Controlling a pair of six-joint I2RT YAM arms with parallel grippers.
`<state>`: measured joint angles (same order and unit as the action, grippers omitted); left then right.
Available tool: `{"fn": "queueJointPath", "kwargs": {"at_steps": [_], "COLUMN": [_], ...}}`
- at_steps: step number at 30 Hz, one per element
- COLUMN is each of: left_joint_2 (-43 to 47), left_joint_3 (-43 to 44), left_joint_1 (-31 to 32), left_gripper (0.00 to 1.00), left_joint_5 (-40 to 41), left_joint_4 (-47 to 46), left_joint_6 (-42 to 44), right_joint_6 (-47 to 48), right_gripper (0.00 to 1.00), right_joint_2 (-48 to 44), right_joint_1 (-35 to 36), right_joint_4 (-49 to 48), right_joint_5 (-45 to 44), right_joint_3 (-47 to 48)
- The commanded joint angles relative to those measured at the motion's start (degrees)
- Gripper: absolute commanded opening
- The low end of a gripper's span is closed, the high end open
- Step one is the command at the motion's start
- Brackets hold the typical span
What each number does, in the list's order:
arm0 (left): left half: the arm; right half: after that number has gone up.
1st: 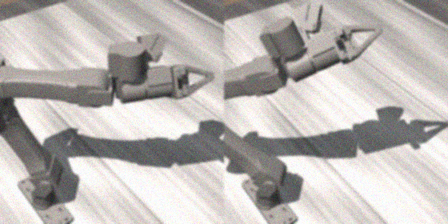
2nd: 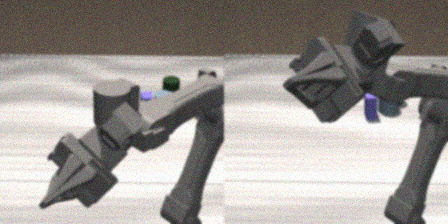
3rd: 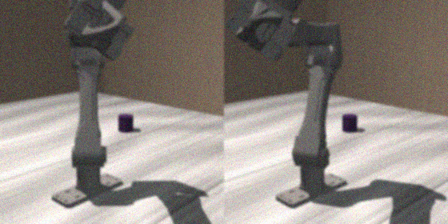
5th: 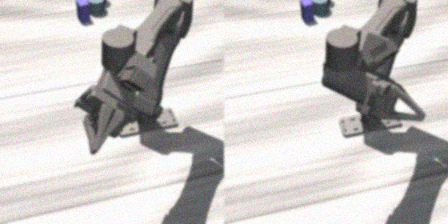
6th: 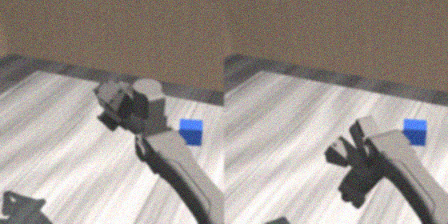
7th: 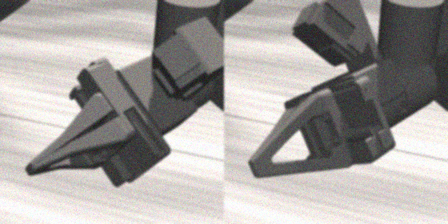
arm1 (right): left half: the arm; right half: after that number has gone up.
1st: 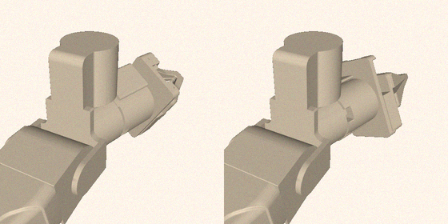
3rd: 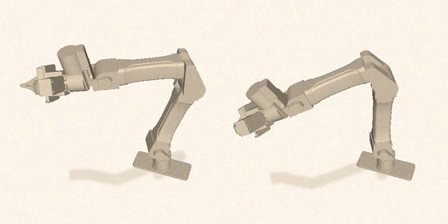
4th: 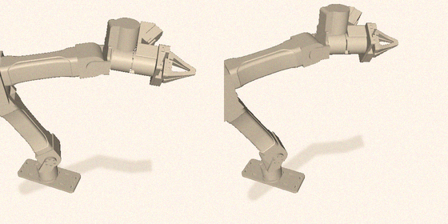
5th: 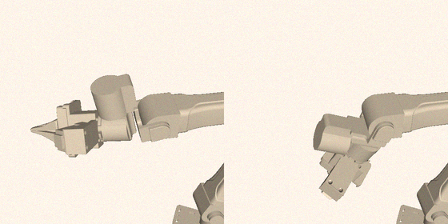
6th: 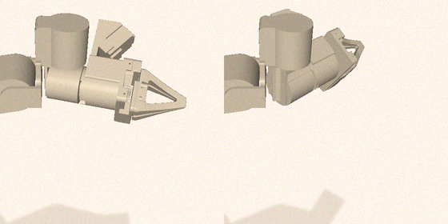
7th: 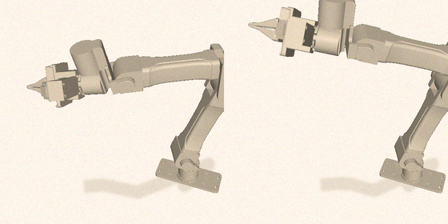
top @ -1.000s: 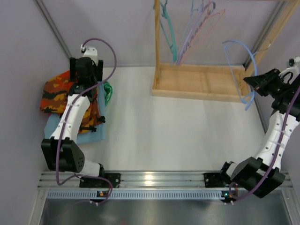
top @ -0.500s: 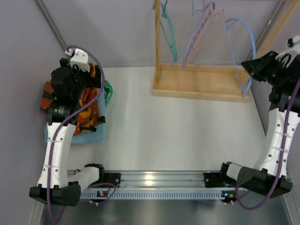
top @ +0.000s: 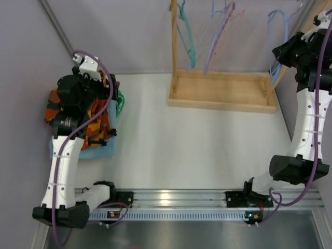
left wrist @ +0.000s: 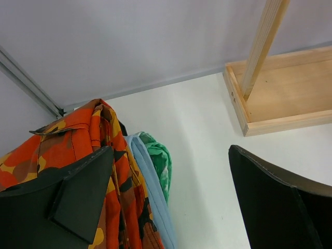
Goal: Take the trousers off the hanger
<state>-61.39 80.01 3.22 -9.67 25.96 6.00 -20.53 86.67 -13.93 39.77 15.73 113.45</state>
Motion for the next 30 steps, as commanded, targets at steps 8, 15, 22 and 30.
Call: {"fn": "queueJointPath", "kwargs": {"at_steps": [8, 15, 22, 30], "left_joint_2": [1.88, 1.88, 1.8, 0.39], "left_joint_3": [-2.4, -3.19, -4.07, -3.63], "left_joint_1": [0.03, 0.03, 0.03, 0.03], "left_gripper": [0.99, 0.99, 0.99, 0.99], "left_joint_5": [-1.32, 3.42, 3.43, 3.08], "left_joint_4": [-0.47, -0.47, -0.64, -0.64], "left_joint_6": [-3.27, -3.89, -4.33, -4.59], "right_joint_6": [3.31, 2.96, 2.96, 3.48], "right_gripper": [0.0, 0.0, 0.0, 0.0], "right_joint_2": [-0.89, -4.66, -8.01, -4.07], "right_joint_1": [5.76, 8.04, 8.92, 9.63], "right_joint_4": [-4.87, -4.61, -4.96, -5.84], "right_joint_5": [-7.64, -12.29, -14.58, -15.46], "right_joint_3": [6.17, 3.81, 0.46, 2.12]}}
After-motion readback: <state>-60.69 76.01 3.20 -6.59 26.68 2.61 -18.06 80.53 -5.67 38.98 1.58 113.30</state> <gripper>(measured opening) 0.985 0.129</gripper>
